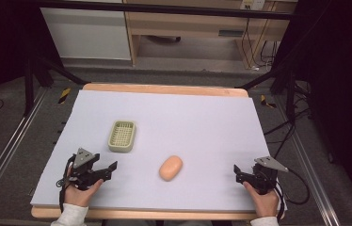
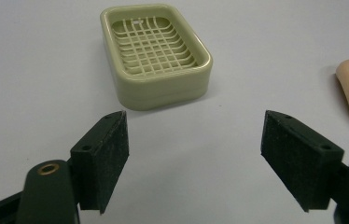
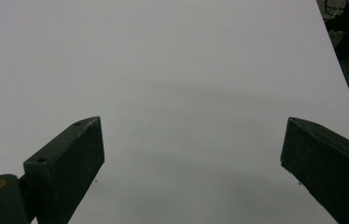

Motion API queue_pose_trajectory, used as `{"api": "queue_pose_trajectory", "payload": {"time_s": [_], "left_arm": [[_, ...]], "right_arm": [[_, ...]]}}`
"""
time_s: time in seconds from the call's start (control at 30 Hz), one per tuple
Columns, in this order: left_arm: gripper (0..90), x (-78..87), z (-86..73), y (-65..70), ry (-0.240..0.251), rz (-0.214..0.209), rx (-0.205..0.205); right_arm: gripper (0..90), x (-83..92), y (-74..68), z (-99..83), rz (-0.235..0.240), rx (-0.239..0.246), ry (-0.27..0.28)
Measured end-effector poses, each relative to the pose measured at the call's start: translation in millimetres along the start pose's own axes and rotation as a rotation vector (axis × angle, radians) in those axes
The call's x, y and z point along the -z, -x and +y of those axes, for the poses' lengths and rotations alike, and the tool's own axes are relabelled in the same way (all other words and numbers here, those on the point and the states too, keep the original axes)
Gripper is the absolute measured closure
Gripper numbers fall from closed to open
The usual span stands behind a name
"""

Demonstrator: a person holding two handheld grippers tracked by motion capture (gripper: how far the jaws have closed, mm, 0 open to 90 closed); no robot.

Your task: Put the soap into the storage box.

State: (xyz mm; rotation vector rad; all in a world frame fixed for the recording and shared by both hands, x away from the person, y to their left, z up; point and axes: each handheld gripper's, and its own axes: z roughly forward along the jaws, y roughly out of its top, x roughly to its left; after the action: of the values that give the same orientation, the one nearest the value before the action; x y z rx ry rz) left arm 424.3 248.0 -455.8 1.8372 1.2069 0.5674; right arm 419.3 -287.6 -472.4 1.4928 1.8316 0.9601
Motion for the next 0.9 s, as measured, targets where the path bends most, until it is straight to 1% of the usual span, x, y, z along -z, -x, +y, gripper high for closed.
{"api": "queue_pose_trajectory", "payload": {"time_s": [0.2,0.23,0.33,0.37,0.4,0.53,0.7,0.77,0.9], "left_arm": [[22.1,0.0,2.7,5.6,0.006,-0.011,-0.003],[22.1,-0.3,3.6,7.6,0.005,-0.015,-0.012],[21.9,-0.6,4.5,10.0,0.003,-0.022,-0.016],[21.8,-1.1,5.0,11.7,0.005,-0.025,-0.017],[21.7,-1.6,5.7,13.4,0.003,-0.028,-0.027],[21.4,-2.5,7.1,16.9,0.002,-0.035,-0.03],[21.1,-4.1,9.1,24.2,-0.007,-0.05,-0.051],[21.0,-4.3,9.8,26.4,-0.004,-0.055,-0.051],[20.5,-5.4,12.4,33.5,-0.011,-0.07,-0.074]], "right_arm": [[6.2,0.3,0.2,0.5,0.007,-0.001,0.01],[6.1,0.3,0.4,0.6,0.01,-0.003,0.013],[5.9,0.7,0.7,0.9,0.018,-0.007,0.017],[5.6,0.8,1.3,1.1,0.027,-0.009,0.023],[5.5,0.8,1.4,1.2,0.03,-0.01,0.026],[5.0,1.6,1.1,1.7,0.039,-0.017,0.035],[4.9,0.8,1.0,1.8,0.042,-0.02,0.034],[4.9,0.9,1.0,1.8,0.043,-0.02,0.035],[4.9,0.6,0.4,1.8,0.045,-0.016,0.032]]}}
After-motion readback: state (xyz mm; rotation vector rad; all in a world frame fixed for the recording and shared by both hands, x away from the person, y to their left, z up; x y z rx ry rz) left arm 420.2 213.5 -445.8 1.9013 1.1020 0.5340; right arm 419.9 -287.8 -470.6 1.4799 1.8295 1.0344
